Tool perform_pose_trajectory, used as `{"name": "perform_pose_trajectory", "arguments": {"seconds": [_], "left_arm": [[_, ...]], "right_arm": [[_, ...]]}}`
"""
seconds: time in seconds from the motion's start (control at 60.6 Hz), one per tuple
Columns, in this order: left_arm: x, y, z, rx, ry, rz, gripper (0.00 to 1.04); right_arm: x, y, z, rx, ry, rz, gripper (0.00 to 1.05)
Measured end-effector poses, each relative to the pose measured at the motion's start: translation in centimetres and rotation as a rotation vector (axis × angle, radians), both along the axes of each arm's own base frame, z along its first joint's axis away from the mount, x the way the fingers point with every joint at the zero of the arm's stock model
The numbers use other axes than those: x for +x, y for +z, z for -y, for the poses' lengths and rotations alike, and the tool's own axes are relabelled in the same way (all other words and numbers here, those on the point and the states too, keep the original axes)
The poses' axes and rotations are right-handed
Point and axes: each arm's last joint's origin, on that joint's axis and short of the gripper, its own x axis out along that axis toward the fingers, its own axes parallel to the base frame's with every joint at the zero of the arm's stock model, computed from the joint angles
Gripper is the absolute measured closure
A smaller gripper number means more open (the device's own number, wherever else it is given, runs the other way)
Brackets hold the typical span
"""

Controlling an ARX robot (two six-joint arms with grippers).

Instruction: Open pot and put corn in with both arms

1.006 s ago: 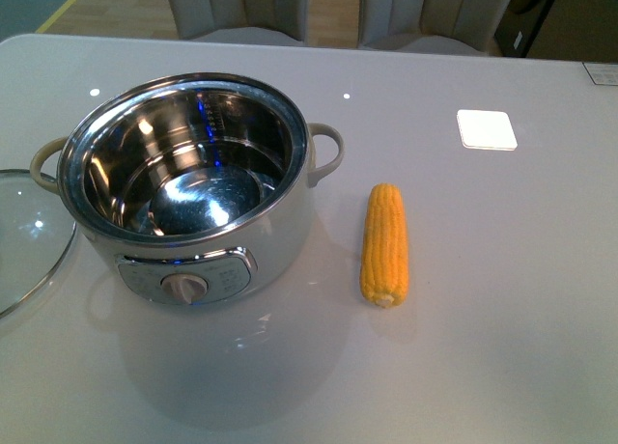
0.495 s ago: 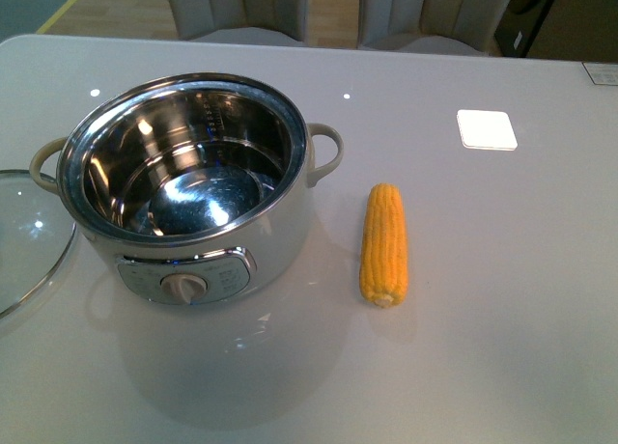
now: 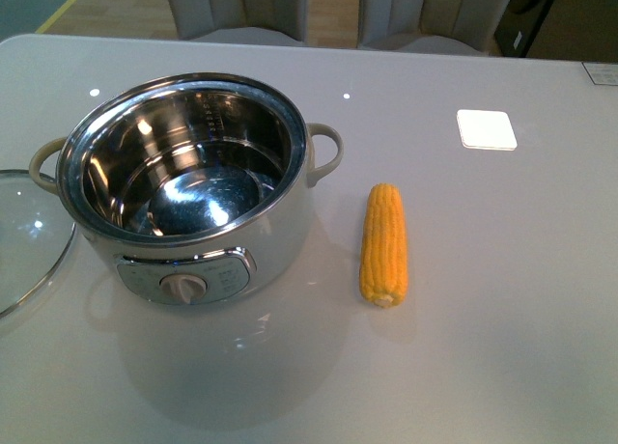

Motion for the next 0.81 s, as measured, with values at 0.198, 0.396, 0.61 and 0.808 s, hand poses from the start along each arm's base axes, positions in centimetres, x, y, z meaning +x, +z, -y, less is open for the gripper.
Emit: {"name": "perform_pose_trajectory", "arguments": {"seconds": [0.198, 0.396, 0.61, 0.808], "left_arm": [[-0.4, 0.2, 0.0, 0.0, 0.001, 0.029, 1.01], [-0.4, 0.2, 0.0, 0.0, 0.0, 0.029, 0.91], [-0.4, 0.2, 0.0, 0.0, 0.0, 0.029, 0.52], [-0.5, 0.2, 0.0, 0.0, 0.0, 0.03, 0.18]], "right_arm": [[0.0, 0.0, 0.0, 0.0, 0.0, 0.0, 0.09], [0.0, 0.0, 0.0, 0.0, 0.0, 0.0, 0.09], [0.0, -0.1, 0.0, 0.012, 0.005, -0.025, 0.09], [0.5, -1.2, -0.1, 0.254, -0.044, -0.764, 0.09]]}}
